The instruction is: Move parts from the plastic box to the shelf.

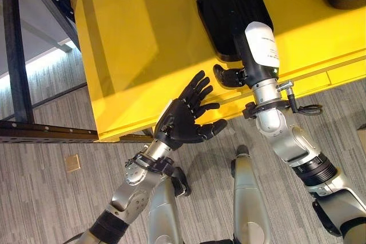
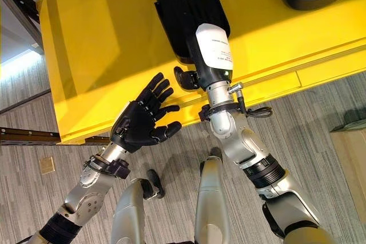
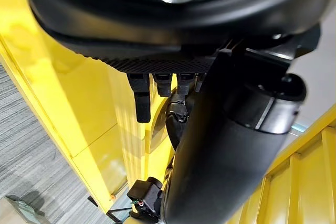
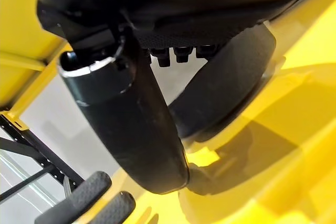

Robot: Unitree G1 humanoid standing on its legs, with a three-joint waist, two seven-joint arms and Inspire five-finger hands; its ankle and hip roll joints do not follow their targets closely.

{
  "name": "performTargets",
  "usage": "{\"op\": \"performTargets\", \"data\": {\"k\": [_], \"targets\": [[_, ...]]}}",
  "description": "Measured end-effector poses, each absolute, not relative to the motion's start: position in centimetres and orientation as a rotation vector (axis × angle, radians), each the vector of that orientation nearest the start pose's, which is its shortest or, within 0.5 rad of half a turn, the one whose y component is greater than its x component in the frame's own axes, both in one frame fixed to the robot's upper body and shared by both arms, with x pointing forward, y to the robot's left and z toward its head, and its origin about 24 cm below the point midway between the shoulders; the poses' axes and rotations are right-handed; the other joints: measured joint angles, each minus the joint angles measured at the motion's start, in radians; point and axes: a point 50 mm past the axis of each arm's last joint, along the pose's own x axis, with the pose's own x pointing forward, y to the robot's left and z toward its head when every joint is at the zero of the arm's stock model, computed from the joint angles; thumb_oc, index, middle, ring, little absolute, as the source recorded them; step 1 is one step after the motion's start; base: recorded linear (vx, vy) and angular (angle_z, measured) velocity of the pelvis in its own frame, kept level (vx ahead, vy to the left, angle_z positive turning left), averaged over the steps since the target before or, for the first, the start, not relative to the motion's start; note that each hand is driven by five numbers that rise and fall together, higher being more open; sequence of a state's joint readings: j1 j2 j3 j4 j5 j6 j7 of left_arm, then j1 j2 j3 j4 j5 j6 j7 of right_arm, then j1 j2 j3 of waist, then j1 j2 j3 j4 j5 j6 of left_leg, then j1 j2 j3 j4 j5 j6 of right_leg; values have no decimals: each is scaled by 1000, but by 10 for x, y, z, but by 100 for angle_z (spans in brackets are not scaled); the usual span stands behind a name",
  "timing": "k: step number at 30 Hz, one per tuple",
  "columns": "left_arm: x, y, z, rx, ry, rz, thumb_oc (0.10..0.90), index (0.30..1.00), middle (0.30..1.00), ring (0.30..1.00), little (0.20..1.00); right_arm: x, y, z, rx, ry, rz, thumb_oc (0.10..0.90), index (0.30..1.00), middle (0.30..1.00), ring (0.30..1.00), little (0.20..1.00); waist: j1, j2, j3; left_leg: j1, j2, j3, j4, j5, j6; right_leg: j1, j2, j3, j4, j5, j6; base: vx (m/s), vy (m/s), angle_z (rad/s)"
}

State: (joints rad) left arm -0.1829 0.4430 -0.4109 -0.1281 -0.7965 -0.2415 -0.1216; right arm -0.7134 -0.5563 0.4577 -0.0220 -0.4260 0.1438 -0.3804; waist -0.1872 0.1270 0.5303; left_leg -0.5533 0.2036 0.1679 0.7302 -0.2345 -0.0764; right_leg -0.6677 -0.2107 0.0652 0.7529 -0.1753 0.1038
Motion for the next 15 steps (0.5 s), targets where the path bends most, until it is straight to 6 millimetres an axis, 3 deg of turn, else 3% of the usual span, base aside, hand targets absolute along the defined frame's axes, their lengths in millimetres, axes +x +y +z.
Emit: {"op": "performTargets", "data": {"k": [6, 15], "targets": [[259, 116, 113, -367, -287, -563, 900, 1000, 1000, 1000, 1000, 318, -120, 231, -984, -881, -185, 900, 1000, 1000, 1000, 1000, 0, 0, 0, 7, -1, 1, -2, 0, 0, 5, 0, 1, 0, -3, -5, 0, 0, 0], [258, 115, 112, -371, -280, -561, 900, 1000, 1000, 1000, 1000, 303, -111, 246, -923, -1087, -146, 900, 1000, 1000, 1000, 1000, 0, 2, 0, 23, -5, 3, -27, 9, -2, 13, 0, 2, -6, -6, -5, 3, 1, 1]]}}
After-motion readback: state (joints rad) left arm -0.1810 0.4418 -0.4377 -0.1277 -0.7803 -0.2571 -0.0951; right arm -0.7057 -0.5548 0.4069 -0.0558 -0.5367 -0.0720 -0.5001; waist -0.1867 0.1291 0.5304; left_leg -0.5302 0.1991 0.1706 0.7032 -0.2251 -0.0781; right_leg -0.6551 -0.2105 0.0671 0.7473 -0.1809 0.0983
